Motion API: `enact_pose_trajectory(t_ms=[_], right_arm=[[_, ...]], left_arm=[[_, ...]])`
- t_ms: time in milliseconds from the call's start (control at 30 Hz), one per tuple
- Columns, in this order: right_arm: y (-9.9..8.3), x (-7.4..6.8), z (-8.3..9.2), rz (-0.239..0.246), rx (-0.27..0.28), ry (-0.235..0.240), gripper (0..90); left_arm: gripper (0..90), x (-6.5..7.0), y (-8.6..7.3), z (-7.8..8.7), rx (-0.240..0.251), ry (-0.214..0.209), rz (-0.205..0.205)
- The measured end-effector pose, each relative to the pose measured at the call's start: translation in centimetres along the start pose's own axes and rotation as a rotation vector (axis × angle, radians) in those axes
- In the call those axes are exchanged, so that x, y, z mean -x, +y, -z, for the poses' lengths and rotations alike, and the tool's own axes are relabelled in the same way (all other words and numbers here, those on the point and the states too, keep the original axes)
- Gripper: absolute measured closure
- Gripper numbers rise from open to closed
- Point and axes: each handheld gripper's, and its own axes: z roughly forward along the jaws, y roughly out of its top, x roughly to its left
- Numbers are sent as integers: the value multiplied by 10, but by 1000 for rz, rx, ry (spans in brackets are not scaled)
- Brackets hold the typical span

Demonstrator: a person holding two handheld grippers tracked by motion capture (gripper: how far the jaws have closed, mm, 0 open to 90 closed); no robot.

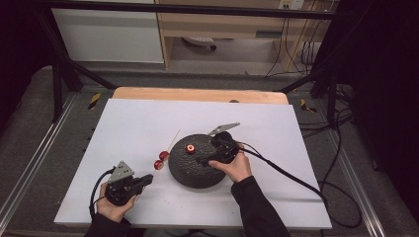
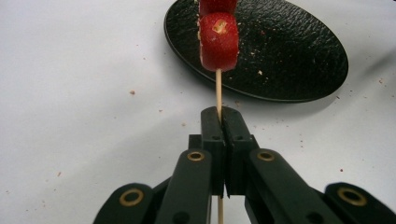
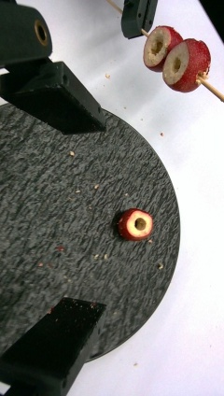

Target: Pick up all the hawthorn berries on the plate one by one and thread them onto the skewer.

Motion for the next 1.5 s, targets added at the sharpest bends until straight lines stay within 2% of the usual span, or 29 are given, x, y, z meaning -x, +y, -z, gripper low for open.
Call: enact_pose_trajectory(t_ms=[100,367,533,767,933,1033,1500], right_arm=[[10,0,-4,22,-39,-18,127],[33,1,-27,59,-133,-20,172],[43,2,-44,58,-179,-29,230],[52,7,-63,43,-210,-29,342],[51,10,-76,-22,-233,-27,401],[49,12,-81,-43,-250,-39,436],[47,17,-91,-124,-275,-19,589]], left_arm=[[887,-3,0,0,0,1,2],[886,-5,-1,0,-3,6,3],[887,-4,-1,0,-5,11,-1],[886,-3,-1,0,-7,11,-3],[886,-2,-1,-1,-11,10,-8],[886,-2,-1,-1,-13,9,-10],[886,0,-1,-1,-15,9,-17]])
